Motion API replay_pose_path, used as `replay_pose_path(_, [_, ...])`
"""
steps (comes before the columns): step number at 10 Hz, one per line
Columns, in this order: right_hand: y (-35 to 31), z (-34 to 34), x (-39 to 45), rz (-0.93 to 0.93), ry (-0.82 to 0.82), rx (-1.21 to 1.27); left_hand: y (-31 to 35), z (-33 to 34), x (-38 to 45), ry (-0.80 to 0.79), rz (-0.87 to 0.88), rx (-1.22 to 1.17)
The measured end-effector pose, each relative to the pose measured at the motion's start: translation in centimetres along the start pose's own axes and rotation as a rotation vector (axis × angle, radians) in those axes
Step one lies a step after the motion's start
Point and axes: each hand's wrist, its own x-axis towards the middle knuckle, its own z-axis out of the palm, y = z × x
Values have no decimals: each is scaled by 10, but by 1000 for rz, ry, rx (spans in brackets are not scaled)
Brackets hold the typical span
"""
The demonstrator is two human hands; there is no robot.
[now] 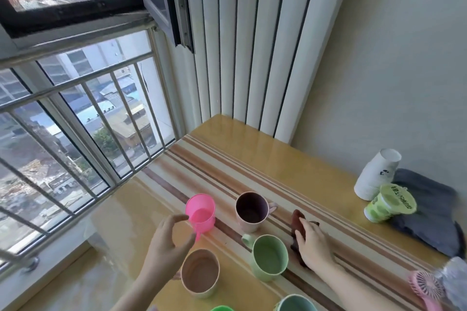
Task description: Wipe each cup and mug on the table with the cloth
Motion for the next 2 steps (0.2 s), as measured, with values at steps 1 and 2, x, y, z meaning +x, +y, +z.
replay_pose_path(1, [-11, -27, -12, -25, -109, -38, 2, -13, -13, -39, -46, -51])
replay_pose_path(2, [-22, -87, -59, -153, -108, 25, 23, -47, -45, 5, -58, -224])
